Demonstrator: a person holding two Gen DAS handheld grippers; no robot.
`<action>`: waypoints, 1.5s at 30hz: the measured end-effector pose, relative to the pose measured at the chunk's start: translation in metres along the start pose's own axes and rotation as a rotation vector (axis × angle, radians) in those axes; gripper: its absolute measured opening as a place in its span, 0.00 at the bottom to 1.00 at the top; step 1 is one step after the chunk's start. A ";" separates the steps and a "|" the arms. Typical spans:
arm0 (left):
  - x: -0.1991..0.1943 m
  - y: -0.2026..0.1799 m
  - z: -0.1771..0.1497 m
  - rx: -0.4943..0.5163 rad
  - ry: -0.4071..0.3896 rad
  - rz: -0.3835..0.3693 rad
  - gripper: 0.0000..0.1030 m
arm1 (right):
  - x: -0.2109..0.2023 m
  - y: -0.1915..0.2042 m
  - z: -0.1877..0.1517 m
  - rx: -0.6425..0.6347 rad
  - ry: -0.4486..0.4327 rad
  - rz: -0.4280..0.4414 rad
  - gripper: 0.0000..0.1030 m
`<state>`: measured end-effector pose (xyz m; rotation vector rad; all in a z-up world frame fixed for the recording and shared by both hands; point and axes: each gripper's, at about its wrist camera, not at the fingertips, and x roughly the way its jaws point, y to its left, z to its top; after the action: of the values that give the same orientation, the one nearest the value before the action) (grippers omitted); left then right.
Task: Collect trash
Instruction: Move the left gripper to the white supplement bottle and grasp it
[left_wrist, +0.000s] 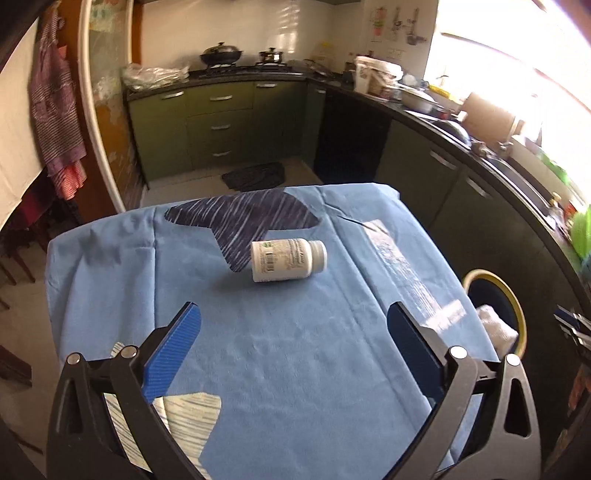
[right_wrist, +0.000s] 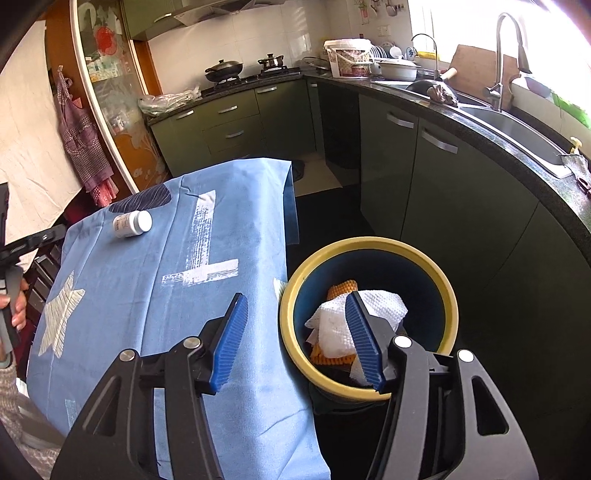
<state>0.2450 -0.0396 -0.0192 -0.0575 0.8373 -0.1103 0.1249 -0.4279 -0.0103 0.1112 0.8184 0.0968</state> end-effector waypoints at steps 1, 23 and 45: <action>0.012 0.000 0.004 -0.024 0.004 0.024 0.93 | 0.002 0.000 -0.001 0.001 0.001 0.007 0.54; 0.131 -0.012 0.037 -0.139 0.129 0.189 0.93 | 0.038 -0.018 -0.022 0.057 0.051 0.109 0.55; 0.157 -0.024 0.034 -0.139 0.181 0.238 0.89 | 0.040 -0.015 -0.024 0.066 0.061 0.125 0.55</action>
<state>0.3723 -0.0820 -0.1101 -0.0786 1.0260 0.1695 0.1347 -0.4365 -0.0577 0.2226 0.8757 0.1920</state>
